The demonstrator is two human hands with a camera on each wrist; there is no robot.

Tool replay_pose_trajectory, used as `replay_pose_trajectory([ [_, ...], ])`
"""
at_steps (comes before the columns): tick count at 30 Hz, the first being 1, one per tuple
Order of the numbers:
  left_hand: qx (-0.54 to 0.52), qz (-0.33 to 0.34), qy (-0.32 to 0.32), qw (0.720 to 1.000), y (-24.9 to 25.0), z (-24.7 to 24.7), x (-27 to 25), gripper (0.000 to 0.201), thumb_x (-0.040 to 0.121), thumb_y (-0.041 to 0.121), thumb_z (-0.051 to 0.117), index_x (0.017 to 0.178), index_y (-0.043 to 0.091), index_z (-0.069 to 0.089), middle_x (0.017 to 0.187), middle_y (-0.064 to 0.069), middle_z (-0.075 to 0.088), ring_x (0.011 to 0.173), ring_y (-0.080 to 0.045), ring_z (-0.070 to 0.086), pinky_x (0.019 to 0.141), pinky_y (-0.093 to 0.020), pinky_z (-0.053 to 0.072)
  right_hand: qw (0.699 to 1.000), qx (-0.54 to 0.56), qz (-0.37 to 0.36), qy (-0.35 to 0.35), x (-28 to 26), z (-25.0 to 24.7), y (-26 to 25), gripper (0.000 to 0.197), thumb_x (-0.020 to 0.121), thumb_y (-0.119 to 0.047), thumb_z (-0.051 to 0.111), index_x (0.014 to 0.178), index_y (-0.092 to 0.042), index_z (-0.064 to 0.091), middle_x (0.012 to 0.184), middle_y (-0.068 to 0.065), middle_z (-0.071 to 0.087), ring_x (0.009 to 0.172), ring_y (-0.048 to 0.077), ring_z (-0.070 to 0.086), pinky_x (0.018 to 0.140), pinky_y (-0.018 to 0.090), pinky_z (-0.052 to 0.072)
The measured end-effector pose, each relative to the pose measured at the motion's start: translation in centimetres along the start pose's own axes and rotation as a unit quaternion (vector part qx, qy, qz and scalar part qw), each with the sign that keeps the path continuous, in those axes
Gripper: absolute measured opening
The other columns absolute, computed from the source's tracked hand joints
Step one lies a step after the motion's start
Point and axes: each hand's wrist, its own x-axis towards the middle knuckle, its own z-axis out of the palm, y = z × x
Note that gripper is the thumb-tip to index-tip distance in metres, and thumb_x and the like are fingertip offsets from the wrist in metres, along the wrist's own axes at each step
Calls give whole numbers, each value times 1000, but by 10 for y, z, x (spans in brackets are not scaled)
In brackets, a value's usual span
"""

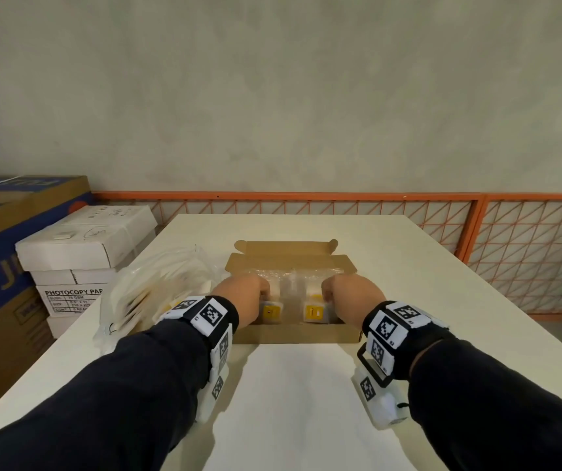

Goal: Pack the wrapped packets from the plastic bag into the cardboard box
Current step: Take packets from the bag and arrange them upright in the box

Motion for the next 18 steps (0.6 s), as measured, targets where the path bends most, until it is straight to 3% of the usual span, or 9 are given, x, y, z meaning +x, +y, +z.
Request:
replay_pose_trajectory([
  [2,-8,-6,12,1000,-4,0,1,37,83,-3,49,108,23,55,111,-4,63,100,-23,59,86,-30,49,1000,4,8,24,-2,-5,4,32,86,4,42,110,-12,54,109,11,59,89,24,52,83,30,45],
  [6,-14,4,27,1000,-8,1,-1,37,78,-8,45,94,25,43,99,-6,62,92,-26,59,80,-33,50,998,20,6,58,-3,-9,12,22,84,4,41,93,-17,38,76,1,44,79,24,45,69,29,37],
  [10,4,9,40,999,-10,2,1,33,78,-7,44,88,24,50,94,0,58,90,-24,58,78,-29,47,994,42,18,95,-4,-9,17,21,86,3,38,91,-17,38,87,5,48,79,23,44,69,29,35],
  [15,-4,1,45,999,-11,3,4,40,78,-8,46,102,24,49,103,-3,64,95,-23,60,82,-32,51,975,148,37,160,1,-10,31,21,84,3,38,81,-16,46,89,10,64,82,29,57,69,30,43],
  [18,-1,6,51,999,-12,3,5,33,79,-6,47,92,24,49,100,-2,64,92,-22,59,80,-30,48,966,189,22,175,1,-10,34,24,82,5,40,76,-17,47,87,10,66,85,29,59,73,32,46],
])
